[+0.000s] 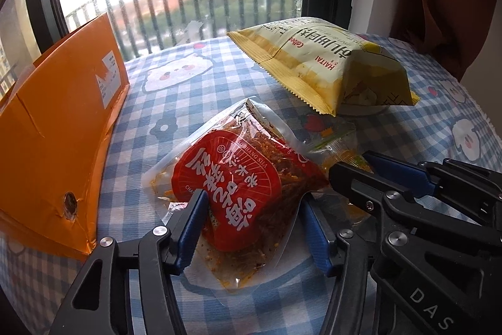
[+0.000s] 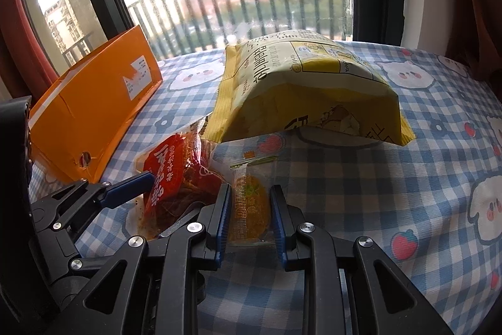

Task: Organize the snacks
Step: 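Grasp the red sauce packet with the left tool while the right tool grasps the orange jelly cup, then lift both snacks and carry them over the orange box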

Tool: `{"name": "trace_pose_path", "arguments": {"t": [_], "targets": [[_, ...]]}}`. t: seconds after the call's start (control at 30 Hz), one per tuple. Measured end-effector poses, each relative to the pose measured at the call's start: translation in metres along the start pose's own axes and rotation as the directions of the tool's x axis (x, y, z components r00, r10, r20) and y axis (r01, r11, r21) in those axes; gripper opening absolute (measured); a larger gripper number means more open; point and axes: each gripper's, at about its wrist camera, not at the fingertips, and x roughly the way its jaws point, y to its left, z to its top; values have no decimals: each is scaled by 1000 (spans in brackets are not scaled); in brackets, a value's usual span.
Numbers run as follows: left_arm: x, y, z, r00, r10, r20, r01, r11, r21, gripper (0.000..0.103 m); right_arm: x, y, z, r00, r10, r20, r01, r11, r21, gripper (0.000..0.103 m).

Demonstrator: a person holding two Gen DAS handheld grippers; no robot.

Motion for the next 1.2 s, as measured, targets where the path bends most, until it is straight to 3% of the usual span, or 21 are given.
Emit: {"name": "trace_pose_path", "arguments": {"t": [0.13, 0.53, 1.2], "targets": [[-8, -4, -4, 1000, 15, 21, -15, 1000, 5, 42, -3, 5, -1, 1000, -5, 7, 5, 1000, -10, 27], [-26, -1, -15, 999, 1, 33, 0, 999, -40, 29, -21, 17, -9, 999, -4, 35, 4, 1000, -17, 28], [-81, -2, -23, 987, 1, 158, 8, 998, -58, 26, -72, 40, -14, 989, -3, 148, 13, 998, -67, 28]]}}
